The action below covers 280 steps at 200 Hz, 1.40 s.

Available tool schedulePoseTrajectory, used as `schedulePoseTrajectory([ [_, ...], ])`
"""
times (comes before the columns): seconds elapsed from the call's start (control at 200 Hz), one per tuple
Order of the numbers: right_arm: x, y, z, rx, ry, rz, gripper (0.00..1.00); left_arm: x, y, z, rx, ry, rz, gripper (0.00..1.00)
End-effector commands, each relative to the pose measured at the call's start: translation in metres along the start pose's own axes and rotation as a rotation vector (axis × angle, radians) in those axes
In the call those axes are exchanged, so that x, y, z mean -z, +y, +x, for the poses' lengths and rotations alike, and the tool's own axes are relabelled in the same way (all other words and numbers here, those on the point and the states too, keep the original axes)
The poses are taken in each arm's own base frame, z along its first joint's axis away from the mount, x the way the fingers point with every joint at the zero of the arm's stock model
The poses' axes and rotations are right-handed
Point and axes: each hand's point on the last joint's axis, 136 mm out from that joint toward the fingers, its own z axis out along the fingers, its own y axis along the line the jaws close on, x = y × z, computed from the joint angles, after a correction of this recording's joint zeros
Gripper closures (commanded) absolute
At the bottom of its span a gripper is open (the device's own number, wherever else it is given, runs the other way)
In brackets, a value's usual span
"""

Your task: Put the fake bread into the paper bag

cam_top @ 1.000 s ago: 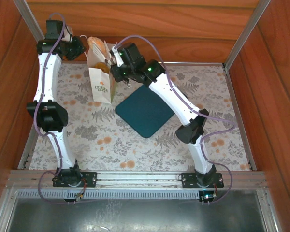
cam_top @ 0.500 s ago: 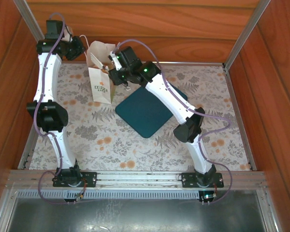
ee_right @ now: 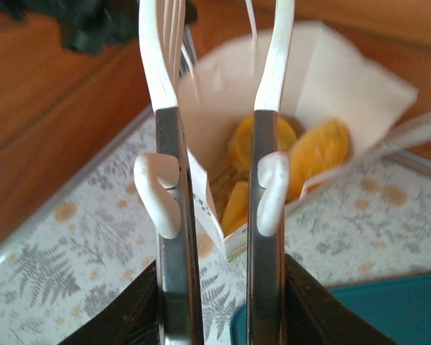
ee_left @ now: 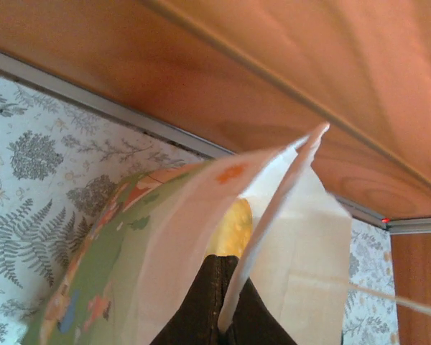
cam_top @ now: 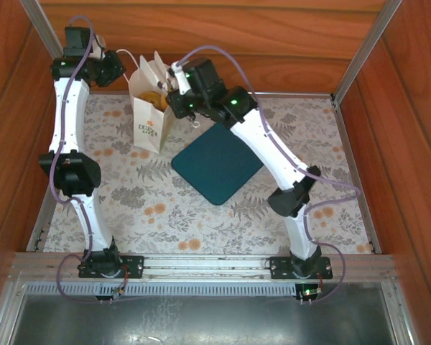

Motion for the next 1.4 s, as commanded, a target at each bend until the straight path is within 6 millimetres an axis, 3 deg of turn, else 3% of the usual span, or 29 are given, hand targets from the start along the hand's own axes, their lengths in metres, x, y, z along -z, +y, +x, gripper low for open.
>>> schedulePoseTrajectory([
  [0.0, 0.056, -0.010, -0.044, 0.010, -0.163, 0.052, 0.61, 0.005, -0.010, -0.013, 0.002, -0.034, 0.045, 0.81],
  [0.2, 0.083, -0.062, -0.020, -0.047, -0.142, 0.199, 0.63, 0.015, -0.018, -0.020, -0.010, -0.063, 0.056, 0.38],
  [0.33, 0.108, -0.105, 0.013, -0.126, -0.122, 0.308, 0.63, 0.023, -0.023, -0.022, -0.017, -0.078, 0.064, 0.19],
  [0.385, 0.119, -0.126, 0.034, -0.178, -0.103, 0.366, 0.63, 0.029, -0.026, -0.024, -0.025, -0.092, 0.066, 0.00],
  [0.515, 0.147, -0.180, 0.101, -0.319, -0.036, 0.519, 0.63, 0.050, -0.038, -0.031, -0.033, -0.138, 0.081, 0.00],
  [0.62, 0.164, -0.211, 0.161, -0.408, 0.046, 0.631, 0.63, 0.069, -0.047, -0.034, -0.028, -0.172, 0.086, 0.00],
  [0.745, 0.174, -0.236, 0.237, -0.546, 0.150, 0.723, 0.63, 0.092, -0.047, -0.036, -0.022, -0.226, 0.049, 0.00],
  [0.84, 0.174, -0.247, 0.282, -0.653, 0.214, 0.764, 0.64, 0.107, -0.038, -0.034, -0.017, -0.266, -0.008, 0.00],
  [0.959, 0.168, -0.255, 0.321, -0.754, 0.270, 0.797, 0.64, 0.122, -0.014, -0.025, -0.007, -0.313, -0.128, 0.00],
  [1.104, 0.159, -0.261, 0.360, -0.852, 0.341, 0.836, 0.61, 0.126, 0.032, 0.000, 0.003, -0.347, -0.276, 0.00],
  [1.394, 0.134, -0.270, 0.416, -1.005, 0.434, 0.847, 0.57, 0.102, 0.107, 0.070, 0.006, -0.249, -0.433, 0.00],
])
